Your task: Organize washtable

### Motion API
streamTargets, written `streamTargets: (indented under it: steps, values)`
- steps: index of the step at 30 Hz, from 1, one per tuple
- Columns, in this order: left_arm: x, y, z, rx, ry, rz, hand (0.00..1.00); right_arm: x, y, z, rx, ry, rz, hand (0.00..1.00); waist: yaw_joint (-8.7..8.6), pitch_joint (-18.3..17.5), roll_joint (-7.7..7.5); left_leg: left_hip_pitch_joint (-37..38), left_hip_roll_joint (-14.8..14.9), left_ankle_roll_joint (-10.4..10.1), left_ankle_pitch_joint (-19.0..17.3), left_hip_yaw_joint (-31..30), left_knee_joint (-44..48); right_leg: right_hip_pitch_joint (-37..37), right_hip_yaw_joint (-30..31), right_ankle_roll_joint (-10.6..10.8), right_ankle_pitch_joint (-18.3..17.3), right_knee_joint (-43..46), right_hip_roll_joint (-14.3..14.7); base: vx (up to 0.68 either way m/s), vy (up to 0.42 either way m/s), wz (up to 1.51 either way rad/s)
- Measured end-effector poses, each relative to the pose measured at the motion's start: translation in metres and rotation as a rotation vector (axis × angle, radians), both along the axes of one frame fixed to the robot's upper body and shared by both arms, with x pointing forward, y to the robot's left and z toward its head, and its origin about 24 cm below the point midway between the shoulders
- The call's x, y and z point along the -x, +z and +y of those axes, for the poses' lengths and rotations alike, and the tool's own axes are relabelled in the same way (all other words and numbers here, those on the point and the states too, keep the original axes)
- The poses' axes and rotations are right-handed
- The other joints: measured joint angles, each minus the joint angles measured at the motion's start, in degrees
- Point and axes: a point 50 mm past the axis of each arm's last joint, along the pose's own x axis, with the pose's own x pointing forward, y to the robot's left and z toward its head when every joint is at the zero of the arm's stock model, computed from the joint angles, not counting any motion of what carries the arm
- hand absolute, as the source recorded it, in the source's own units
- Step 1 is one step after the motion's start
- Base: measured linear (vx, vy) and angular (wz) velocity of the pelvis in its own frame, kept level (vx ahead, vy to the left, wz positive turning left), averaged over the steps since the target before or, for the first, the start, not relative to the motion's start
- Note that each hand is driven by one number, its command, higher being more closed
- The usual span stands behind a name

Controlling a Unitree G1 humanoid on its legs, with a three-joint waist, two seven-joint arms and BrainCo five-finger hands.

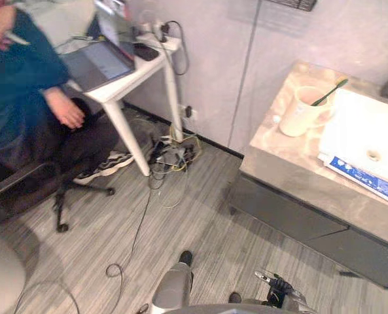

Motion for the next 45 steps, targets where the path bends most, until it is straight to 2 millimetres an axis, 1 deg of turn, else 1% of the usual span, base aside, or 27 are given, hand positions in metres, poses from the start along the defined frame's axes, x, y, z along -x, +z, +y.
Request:
streamTargets:
  steps: [1,3,4,6,7,8,10,11,12,13,14,15,16,17,19,20,21,22,24,26,29,33,37,41,43,44,45]
  values:
    - [0.0,0.0,0.0,0.0,0.0,0.001,0.0,0.002,-0.001,0.001,-0.004,-0.001,0.005,0.0,-0.04,-0.63,-0.01,0.11,0.0,1.62,-2.3,2.32,3.3,0.18,2.35,0.86,-0.59,1.0,-0.74,0.43,0.199,-0.95]
    - [-0.003,0.0,0.001,-0.002,-0.008,-0.006,0.0,0.007,-0.002,-0.001,-0.007,-0.013,0.014,0.0,-0.13,-2.33,-0.21,0.19,-0.28,3.56,-4.02,4.77,5.01,-0.14,4.87,1.18,-0.76,1.13,-1.81,0.38,0.16,-0.79]
    - [-0.009,0.001,0.002,-0.009,-0.017,-0.024,0.0,0.009,-0.002,-0.002,-0.008,-0.032,0.016,0.0,-0.17,-3.24,-0.8,0.86,-0.81,3.97,-4.41,6.87,4.91,-1.22,6.58,1.33,-0.68,1.99,-2.77,0.39,0.162,-0.9]
    - [-0.022,0.003,0.004,-0.017,-0.028,-0.056,0.0,0.01,-0.001,-0.008,-0.005,-0.082,0.008,0.0,-0.7,-3.27,-0.79,3.48,-1.36,5.09,-5.05,8.91,2.6,-4.09,7.31,2.01,-0.28,7.79,-3.61,0.29,0.134,-0.79]
    - [-0.029,0.005,0.008,-0.031,-0.034,-0.081,0.0,0.013,-0.002,-0.01,-0.007,-0.104,0.011,0.0,-1.34,-3.22,-0.8,5.55,-1.35,5.25,-5.11,10.57,1.14,-7.0,7.23,2.56,0.09,14.37,-3.77,0.2,0.096,-0.64]
    - [-0.034,0.007,0.011,-0.044,-0.042,-0.098,0.0,0.015,-0.002,-0.01,-0.01,-0.12,0.016,0.0,-1.78,-3.07,-0.7,7.12,-1.32,5.62,-5.32,11.03,0.58,-8.99,5.98,3.73,1.06,19.2,-3.96,0.19,0.075,-0.64]
    - [-0.046,0.01,0.014,-0.063,-0.081,-0.126,0.0,0.023,-0.003,-0.013,-0.008,-0.149,0.028,0.0,-2.29,-2.55,-0.28,11.2,-0.36,7.82,-6.69,12.52,-0.29,-11.08,1.68,3.5,2.22,27.09,-4.89,0.13,0.026,-0.62]
    - [-0.05,0.012,0.016,-0.071,-0.089,-0.138,0.0,0.021,-0.003,-0.012,-0.01,-0.145,0.024,0.0,-2.49,-2.23,-0.05,13.19,0.29,8.0,-6.81,14.01,-1.35,-12.37,-2.22,2.83,1.53,28.53,-5.87,0.03,-0.028,-0.64]
    - [-0.051,0.012,0.017,-0.074,-0.09,-0.146,0.0,0.019,-0.002,-0.012,-0.011,-0.14,0.02,0.0,-2.58,-2.2,-0.01,14.04,0.96,8.0,-6.81,14.77,-1.92,-13.09,-4.62,2.39,1.26,28.52,-6.19,-0.12,-0.073,-0.63]
    - [-0.055,0.013,0.017,-0.08,-0.096,-0.163,0.0,0.015,-0.001,-0.012,-0.004,-0.124,0.01,0.0,-2.94,-2.05,0.3,15.17,2.23,8.0,-6.81,15.75,-2.71,-13.9,-9.12,2.35,1.25,26.27,-6.36,-0.24,-0.053,-0.5]
    - [-0.057,0.015,0.017,-0.085,-0.104,-0.176,0.0,0.011,0.0,-0.012,0.006,-0.1,0.001,0.0,-3.2,-2.05,0.27,15.41,3.28,7.97,-6.82,16.16,-2.75,-13.93,-11.81,2.46,2.04,20.81,-6.27,-0.26,-0.012,-0.41]
    - [-0.058,0.015,0.017,-0.085,-0.109,-0.179,0.0,0.011,0.0,-0.011,0.005,-0.098,-0.002,0.0,-3.13,-2.14,-0.07,15.4,3.39,7.93,-6.83,16.29,-2.71,-13.77,-12.23,2.49,3.88,17.14,-6.33,-0.27,0.008,-0.22]
    - [-0.058,0.015,0.019,-0.09,-0.111,-0.178,0.0,0.013,-0.001,-0.009,0.001,-0.095,0.005,0.0,-3.15,-2.08,-1.35,15.22,2.69,6.9,-7.19,15.97,-2.58,-13.67,-12.03,2.99,9.71,11.46,-6.71,-0.14,-0.038,-0.06]
    - [-0.059,0.014,0.015,-0.081,-0.115,-0.179,0.0,0.013,-0.001,-0.009,0.002,-0.095,0.007,0.0,-3.28,-2.19,-1.46,15.04,2.8,6.01,-7.69,14.92,-2.52,-12.98,-11.56,3.09,8.97,10.9,-6.54,-0.07,-0.11,0.02]
    - [-0.059,0.009,-0.003,-0.027,-0.134,-0.158,0.0,0.013,-0.001,-0.01,0.004,-0.096,0.006,0.0,-3.17,-1.93,-1.08,14.41,3.34,4.29,-6.82,13.26,-3.69,-10.61,-12.27,3.16,8.77,4.83,-5.4,0.02,-0.169,0.15]
    - [-0.058,0.008,-0.003,-0.027,-0.134,-0.156,0.0,0.013,-0.001,-0.01,0.003,-0.096,0.007,0.0,-3.15,-1.87,-0.94,14.53,3.51,3.94,-6.6,12.88,-4.31,-9.72,-12.94,3.15,8.8,3.01,-4.99,-0.03,-0.192,0.32]
    - [-0.057,0.007,-0.005,-0.021,-0.137,-0.146,0.0,0.014,-0.001,-0.011,0.007,-0.095,0.01,0.0,-3.3,-1.61,-0.23,15.07,4.18,2.79,-5.86,11.23,-5.42,-7.46,-14.42,2.8,10.09,-0.2,-3.84,-0.03,-0.163,0.37]
    - [-0.055,0.007,-0.005,-0.019,-0.137,-0.136,0.0,0.016,-0.001,-0.011,0.008,-0.095,0.015,0.0,-3.27,-1.71,-0.14,15.61,4.28,1.97,-5.34,10.08,-6.3,-6.05,-15.18,2.48,10.78,-2.07,-3.24,-0.03,-0.148,0.4]
    - [-0.05,0.005,-0.005,-0.017,-0.143,-0.112,0.0,0.017,-0.001,-0.012,0.014,-0.078,0.022,0.0,-3.11,-1.86,-0.1,16.84,4.95,1.51,-4.9,8.68,-8.35,-3.75,-16.25,1.98,12.17,-5.45,-2.01,-0.04,-0.107,0.23]
    - [-0.044,0.004,-0.003,-0.023,-0.154,-0.094,0.0,0.014,-0.001,-0.011,0.015,-0.055,0.016,0.0,-2.95,-2.2,-0.65,17.01,5.08,0.94,-3.81,8.46,-10.05,-2.69,-16.57,1.54,13.93,-8.8,-1.33,-0.06,-0.074,0.07]
    - [-0.038,0.004,-0.001,-0.026,-0.162,-0.07,0.0,0.016,-0.001,-0.011,0.014,-0.054,0.021,0.0,-3.0,-3.02,-1.2,17.08,4.9,0.85,-2.36,8.71,-12.8,-1.68,-16.55,1.19,16.96,-13.66,-0.82,-0.04,-0.039,-0.02]
    - [-0.037,0.003,-0.001,-0.025,-0.161,-0.064,0.0,0.024,-0.004,-0.01,0.006,-0.058,0.054,0.0,-3.12,-3.13,-1.24,18.13,4.8,0.81,-1.89,8.91,-14.25,-0.74,-16.33,1.15,17.75,-14.95,-0.66,-0.02,-0.01,-0.04]
    - [-0.035,0.003,0.0,-0.027,-0.151,-0.054,0.0,0.032,-0.006,-0.011,0.006,-0.067,0.072,0.0,-3.21,-3.97,-1.9,19.24,4.36,0.83,-0.89,9.0,-16.65,-0.84,-16.19,1.16,17.75,-15.06,-0.97,0.0,0.0,0.0]
    - [-0.033,0.003,0.002,-0.022,-0.061,-0.061,0.0,0.035,-0.006,-0.012,0.006,-0.08,0.078,0.0,-3.28,-4.18,-2.14,20.31,3.79,1.22,-0.32,9.32,-18.01,-0.66,-16.17,1.34,17.83,-15.25,-1.57,0.01,0.009,-0.01]
    - [-0.05,0.01,0.004,-0.039,0.119,-0.174,0.0,0.038,-0.007,-0.011,0.01,-0.103,0.087,0.0,-3.26,-4.42,-2.39,20.48,3.28,1.47,0.01,9.25,-18.38,-0.73,-16.22,1.44,17.88,-15.33,-1.9,0.03,0.029,0.03]
    - [-0.058,0.015,0.005,-0.049,0.16,-0.221,0.0,0.039,-0.007,-0.011,0.013,-0.109,0.09,0.0,-3.21,-4.47,-2.46,20.46,3.16,1.53,0.14,9.17,-18.55,-0.77,-16.27,1.49,17.91,-15.33,-1.94,0.02,0.02,0.05]
    - [-0.076,0.027,0.008,-0.071,0.227,-0.338,0.0,0.04,-0.008,-0.01,0.015,-0.113,0.095,0.0,-3.18,-4.55,-2.57,20.39,3.0,1.58,0.22,9.13,-18.69,-0.9,-16.29,1.59,17.98,-15.35,-2.08,0.0,0.0,0.0]
